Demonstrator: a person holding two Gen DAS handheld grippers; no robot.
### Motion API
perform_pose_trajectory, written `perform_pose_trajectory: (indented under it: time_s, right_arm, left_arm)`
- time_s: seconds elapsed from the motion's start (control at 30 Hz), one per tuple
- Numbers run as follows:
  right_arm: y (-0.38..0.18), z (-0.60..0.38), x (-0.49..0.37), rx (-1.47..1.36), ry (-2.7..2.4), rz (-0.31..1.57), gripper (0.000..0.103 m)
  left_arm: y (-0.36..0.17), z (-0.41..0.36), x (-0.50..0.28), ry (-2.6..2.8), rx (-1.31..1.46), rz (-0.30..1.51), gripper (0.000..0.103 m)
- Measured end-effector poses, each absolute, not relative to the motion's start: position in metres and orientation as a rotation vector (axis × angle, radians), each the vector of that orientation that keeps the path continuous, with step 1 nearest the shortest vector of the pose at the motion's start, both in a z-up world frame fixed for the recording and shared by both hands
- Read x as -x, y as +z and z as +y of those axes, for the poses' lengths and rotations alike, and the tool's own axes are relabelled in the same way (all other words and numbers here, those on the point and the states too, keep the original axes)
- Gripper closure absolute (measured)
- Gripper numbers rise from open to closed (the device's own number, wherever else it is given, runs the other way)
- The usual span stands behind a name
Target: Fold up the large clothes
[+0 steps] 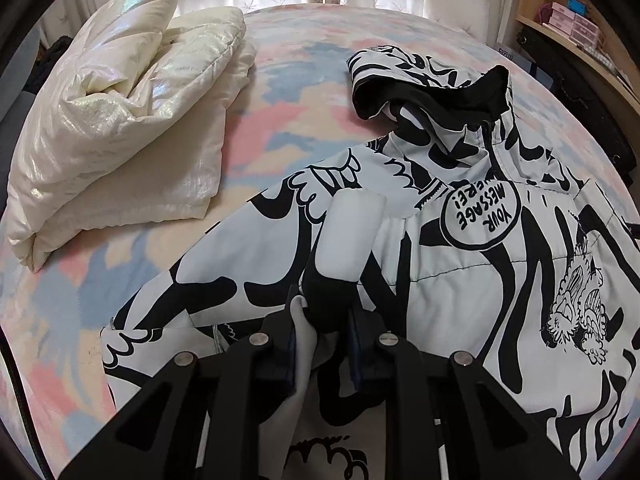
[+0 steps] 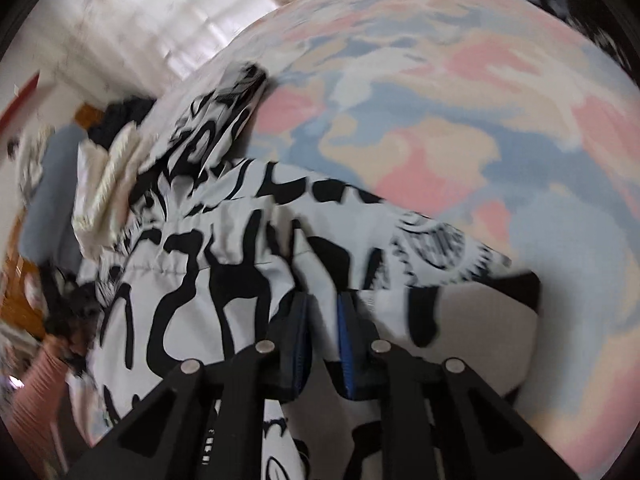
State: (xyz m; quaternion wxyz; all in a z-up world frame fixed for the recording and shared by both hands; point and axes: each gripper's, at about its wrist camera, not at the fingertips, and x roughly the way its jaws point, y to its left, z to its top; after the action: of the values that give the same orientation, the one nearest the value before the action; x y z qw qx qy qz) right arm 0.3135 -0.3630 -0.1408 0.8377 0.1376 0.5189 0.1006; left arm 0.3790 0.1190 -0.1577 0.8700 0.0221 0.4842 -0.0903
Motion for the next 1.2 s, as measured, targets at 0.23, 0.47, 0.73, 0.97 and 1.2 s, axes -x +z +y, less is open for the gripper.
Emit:
perform_pose_trajectory:
  time_s: [0.23, 0.47, 0.73, 0.97, 1.2]
  right_arm:
    - [-0.131, -0.334, -0.305, -0.068, 0.071, 1.061, 0.101]
    - [-0.071, -0.319, -0.267, 0.009, -0.160, 0.780, 0.102]
    - [-0.066, -0.319, -0.296, -0.054, -0.326, 0.677, 0.102]
    - [-0.156, -0.330, -0.345, -0.086, -0.371, 0.893, 0.101]
    - [-0.135, -0.368, -0.330, -0.345, -0.203, 0.875, 0.094]
  left_arm:
    - [-0.141, 0.104, -0.363, -0.057, -0.130, 0.921, 0.095]
    - [-0.079, 0.098, -0.336, 0.014, -0.149, 0.742, 0.096]
    - [-0.091, 0.113, -0.379, 0.094, -0.041, 0.765, 0.095]
    - [-0.170, 0.129, -0.410, 0.138, 0.014, 0.913, 0.082]
    - [-0.160, 0.160, -0.403, 0.096, 0.170, 0.887, 0.060]
